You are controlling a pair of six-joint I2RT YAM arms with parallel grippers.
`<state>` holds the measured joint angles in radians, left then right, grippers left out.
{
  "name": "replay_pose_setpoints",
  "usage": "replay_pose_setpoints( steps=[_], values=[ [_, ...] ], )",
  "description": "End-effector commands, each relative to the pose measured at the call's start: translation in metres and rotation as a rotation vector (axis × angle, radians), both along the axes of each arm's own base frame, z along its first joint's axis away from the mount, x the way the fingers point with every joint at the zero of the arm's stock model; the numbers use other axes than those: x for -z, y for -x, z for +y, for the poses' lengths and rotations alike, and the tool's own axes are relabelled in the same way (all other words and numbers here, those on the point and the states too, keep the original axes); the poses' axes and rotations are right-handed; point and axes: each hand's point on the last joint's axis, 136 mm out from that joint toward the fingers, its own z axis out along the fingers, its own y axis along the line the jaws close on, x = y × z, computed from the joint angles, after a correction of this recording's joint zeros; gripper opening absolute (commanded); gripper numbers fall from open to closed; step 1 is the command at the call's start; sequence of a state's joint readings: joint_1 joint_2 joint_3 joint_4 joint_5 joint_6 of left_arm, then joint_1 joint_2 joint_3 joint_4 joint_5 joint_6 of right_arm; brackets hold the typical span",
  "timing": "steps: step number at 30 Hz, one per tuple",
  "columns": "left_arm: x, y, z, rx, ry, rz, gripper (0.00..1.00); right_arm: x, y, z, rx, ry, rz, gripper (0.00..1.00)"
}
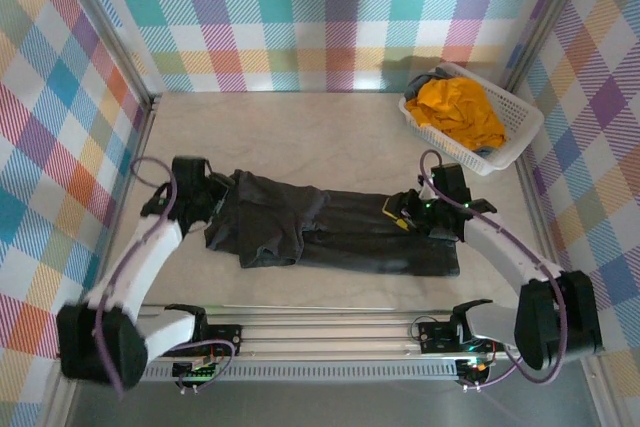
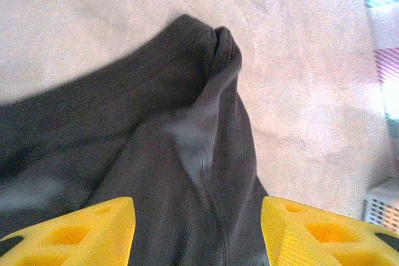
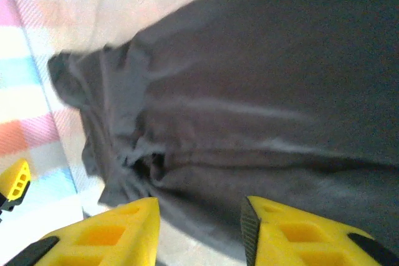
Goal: Fold and stack the t-shirts
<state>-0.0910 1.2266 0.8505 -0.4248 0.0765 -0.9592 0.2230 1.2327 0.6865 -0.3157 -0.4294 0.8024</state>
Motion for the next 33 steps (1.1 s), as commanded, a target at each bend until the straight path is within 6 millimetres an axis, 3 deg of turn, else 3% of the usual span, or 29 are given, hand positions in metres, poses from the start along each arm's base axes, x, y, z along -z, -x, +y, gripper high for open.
replay_pose_setpoints(
  steps=[1,4,6,9,15,22,27,33],
  values=[
    [0.015,-0.053,-0.003,0.192,-0.015,-0.034,0.50,0.015,-0.023,-0.025,0.107,0.055,0.025,0.36],
    [0.035,-0.081,0.009,0.209,-0.062,0.005,0.48,0.031,-0.031,-0.037,0.144,0.082,0.086,0.36],
    [0.038,-0.105,0.004,0.243,-0.044,-0.038,0.48,0.039,-0.034,-0.042,0.157,0.100,0.119,0.35],
    [0.048,-0.119,-0.004,0.280,-0.021,-0.041,0.48,0.048,-0.035,-0.049,0.170,0.124,0.154,0.36],
    [0.060,-0.128,-0.017,0.308,0.036,-0.068,0.49,0.060,-0.038,-0.054,0.173,0.137,0.184,0.36],
    [0.081,-0.121,-0.010,0.331,-0.032,0.025,0.25,0.075,-0.037,-0.059,0.184,0.157,0.226,0.36],
    [0.078,-0.120,0.010,0.276,-0.087,0.028,0.01,0.092,-0.028,-0.070,0.213,0.221,0.321,0.34],
    [0.075,-0.111,0.042,0.198,-0.132,0.063,0.00,0.106,-0.017,-0.083,0.244,0.293,0.416,0.30]
  ],
)
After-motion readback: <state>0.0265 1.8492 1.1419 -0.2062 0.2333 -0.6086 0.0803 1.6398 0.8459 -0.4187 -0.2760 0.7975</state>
